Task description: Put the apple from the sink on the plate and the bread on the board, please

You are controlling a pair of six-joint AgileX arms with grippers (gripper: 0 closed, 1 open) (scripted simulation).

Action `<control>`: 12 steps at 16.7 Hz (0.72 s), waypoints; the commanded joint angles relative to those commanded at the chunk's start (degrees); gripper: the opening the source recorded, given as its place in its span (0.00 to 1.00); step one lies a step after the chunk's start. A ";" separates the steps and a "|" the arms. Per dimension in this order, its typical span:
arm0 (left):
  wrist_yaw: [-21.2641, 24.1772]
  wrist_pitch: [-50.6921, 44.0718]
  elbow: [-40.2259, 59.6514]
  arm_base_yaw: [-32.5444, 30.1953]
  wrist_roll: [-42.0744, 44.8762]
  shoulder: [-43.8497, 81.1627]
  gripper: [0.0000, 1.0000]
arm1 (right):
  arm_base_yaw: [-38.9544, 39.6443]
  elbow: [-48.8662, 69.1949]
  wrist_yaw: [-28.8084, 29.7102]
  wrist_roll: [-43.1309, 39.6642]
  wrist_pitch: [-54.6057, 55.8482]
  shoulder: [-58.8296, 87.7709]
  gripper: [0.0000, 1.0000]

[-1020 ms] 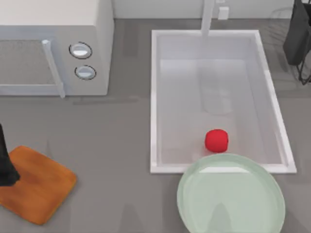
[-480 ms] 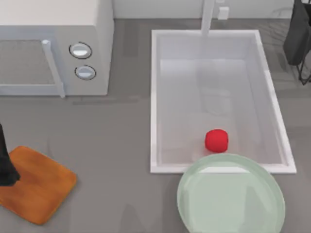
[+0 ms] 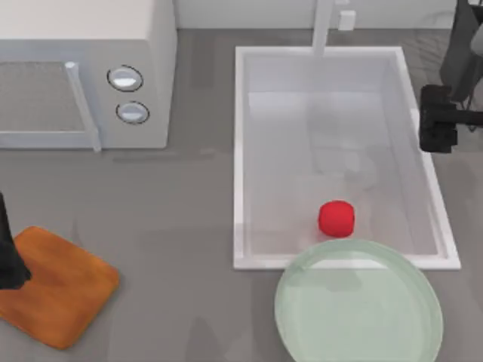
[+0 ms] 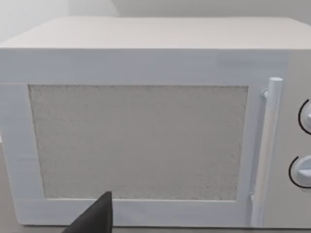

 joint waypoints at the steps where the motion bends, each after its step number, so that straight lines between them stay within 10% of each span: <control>1: 0.00 0.00 0.00 0.00 0.00 0.00 1.00 | 1.15 4.39 0.01 1.21 -2.78 5.58 1.00; 12: 0.00 0.00 0.00 0.00 0.00 0.00 1.00 | 9.85 37.81 0.12 10.41 -23.96 47.38 1.00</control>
